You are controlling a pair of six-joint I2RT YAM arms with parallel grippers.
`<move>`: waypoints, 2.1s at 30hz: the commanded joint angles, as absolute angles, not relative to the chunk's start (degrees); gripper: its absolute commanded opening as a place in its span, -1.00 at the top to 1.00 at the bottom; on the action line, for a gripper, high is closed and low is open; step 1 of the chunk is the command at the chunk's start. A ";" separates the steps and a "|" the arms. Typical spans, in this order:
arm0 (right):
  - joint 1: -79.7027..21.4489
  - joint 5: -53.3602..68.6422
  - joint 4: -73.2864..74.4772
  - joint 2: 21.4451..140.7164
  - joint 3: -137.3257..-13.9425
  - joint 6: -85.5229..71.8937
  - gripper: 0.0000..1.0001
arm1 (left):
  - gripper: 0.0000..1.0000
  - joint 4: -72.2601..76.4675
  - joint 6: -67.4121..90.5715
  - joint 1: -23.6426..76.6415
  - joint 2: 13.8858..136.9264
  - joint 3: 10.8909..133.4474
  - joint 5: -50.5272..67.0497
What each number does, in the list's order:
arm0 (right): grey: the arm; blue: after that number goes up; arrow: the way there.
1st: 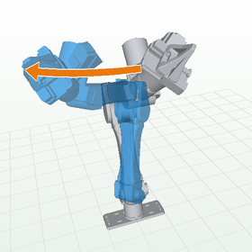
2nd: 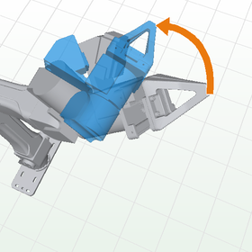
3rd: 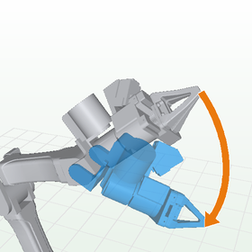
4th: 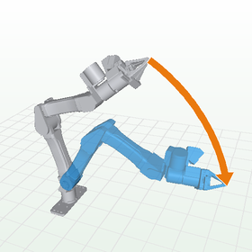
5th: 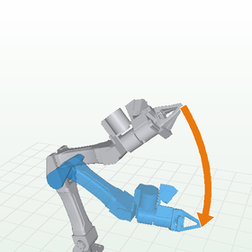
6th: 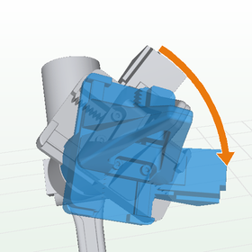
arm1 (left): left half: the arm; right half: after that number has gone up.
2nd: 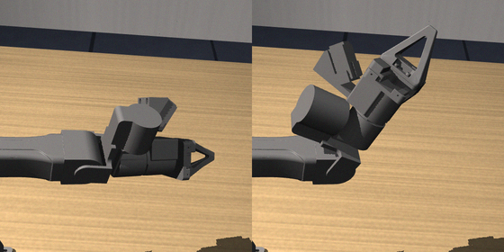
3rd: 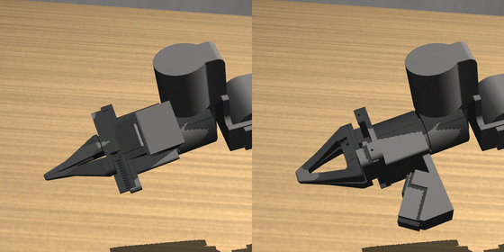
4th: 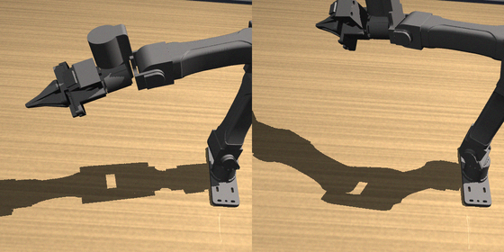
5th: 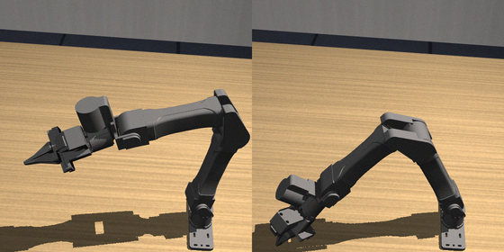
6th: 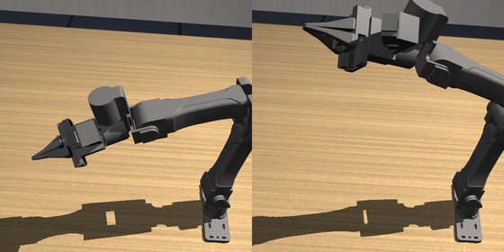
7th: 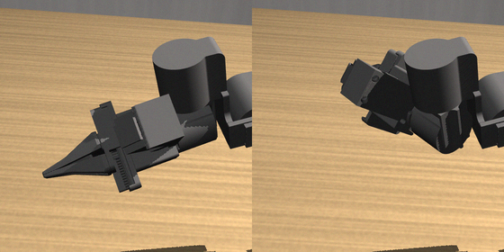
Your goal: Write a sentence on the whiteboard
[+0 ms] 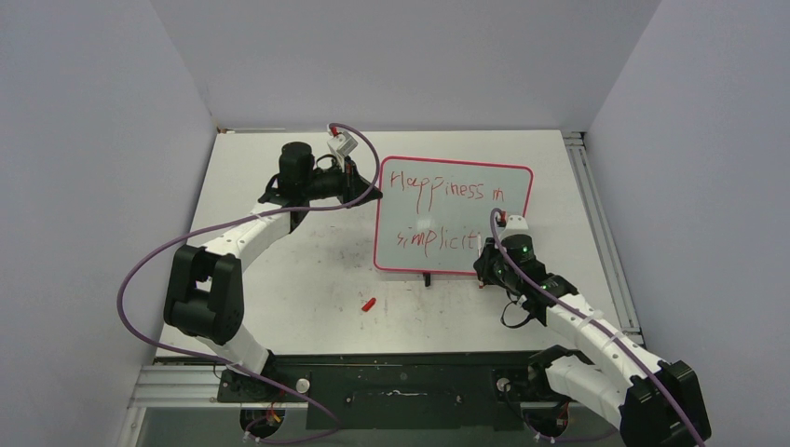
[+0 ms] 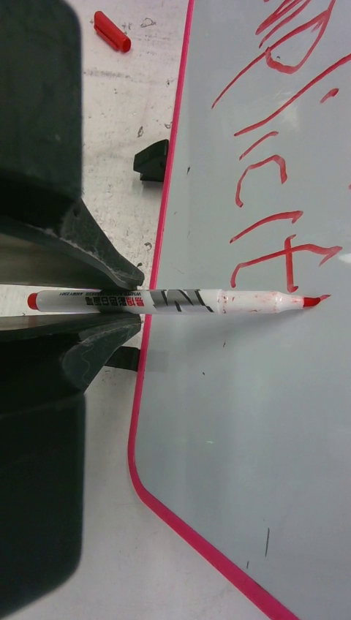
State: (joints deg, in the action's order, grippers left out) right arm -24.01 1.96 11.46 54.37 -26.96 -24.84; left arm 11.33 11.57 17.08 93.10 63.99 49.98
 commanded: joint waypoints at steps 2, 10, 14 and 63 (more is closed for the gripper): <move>-23.42 2.04 10.87 54.67 -26.57 -27.21 0.89 | 1.00 14.65 11.23 16.35 90.48 65.14 51.58; -23.47 4.32 12.72 53.73 -23.94 -30.72 0.89 | 1.00 15.11 11.60 16.35 89.87 64.89 51.74; -23.47 4.17 13.11 53.06 -24.33 -30.62 0.89 | 1.00 15.20 11.60 16.36 89.65 64.83 51.76; -24.38 12.74 11.97 57.98 -23.45 -31.66 0.89 | 1.00 15.62 11.95 16.26 89.43 64.71 51.85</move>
State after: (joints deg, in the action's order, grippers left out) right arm -23.44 9.47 15.31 57.76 -23.94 -30.30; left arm 11.35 11.81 17.04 92.99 63.99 50.17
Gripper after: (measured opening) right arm 0.158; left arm 0.073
